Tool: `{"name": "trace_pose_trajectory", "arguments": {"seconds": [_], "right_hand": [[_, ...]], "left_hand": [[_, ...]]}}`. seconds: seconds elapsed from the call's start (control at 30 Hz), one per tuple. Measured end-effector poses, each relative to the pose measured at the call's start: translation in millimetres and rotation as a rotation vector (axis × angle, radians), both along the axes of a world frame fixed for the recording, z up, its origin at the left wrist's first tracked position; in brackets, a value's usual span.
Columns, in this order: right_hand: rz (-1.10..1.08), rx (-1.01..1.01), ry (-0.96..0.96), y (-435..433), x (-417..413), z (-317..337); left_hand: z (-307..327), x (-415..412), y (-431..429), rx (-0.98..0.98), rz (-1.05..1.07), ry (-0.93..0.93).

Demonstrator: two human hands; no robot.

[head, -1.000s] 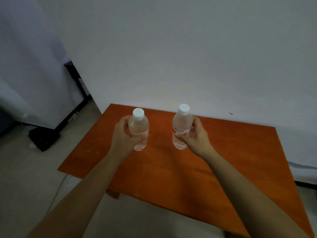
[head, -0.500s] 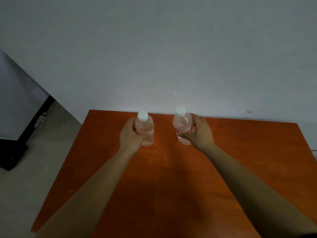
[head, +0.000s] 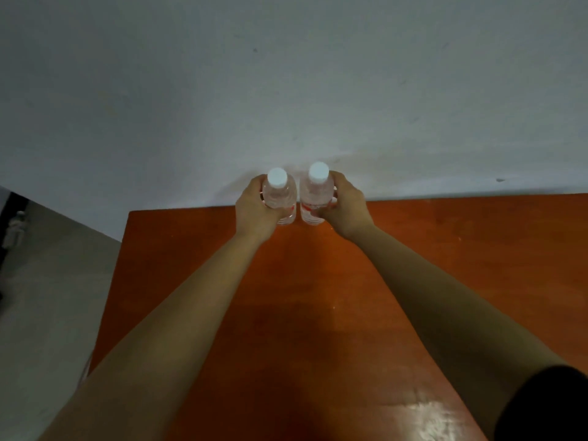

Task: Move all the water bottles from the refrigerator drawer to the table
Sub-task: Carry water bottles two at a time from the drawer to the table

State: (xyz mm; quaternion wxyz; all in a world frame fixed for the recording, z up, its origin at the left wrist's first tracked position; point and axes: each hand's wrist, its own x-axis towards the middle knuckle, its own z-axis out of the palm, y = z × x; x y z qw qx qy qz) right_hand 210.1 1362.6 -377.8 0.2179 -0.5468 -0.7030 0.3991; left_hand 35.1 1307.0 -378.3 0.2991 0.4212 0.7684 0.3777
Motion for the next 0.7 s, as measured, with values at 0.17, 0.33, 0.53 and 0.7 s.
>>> {"name": "trace_pose_trajectory", "arguments": {"seconds": [0.17, 0.33, 0.53, 0.7], "right_hand": [[-0.033, -0.055, 0.008, 4, -11, -1], [-0.016, 0.011, -0.012, 0, -8, 15], [-0.09, 0.159, -0.043, -19, 17, 70], [-0.187, 0.559, -0.274, -62, 88, 139]], "left_hand": [[0, -2, 5, 0.016, -0.065, 0.004], [11, -9, 6, -0.045, -0.116, -0.117], [71, 0, -6, 0.028, -0.15, -0.001], [144, 39, -38, 0.271, -0.297, 0.561]]}}
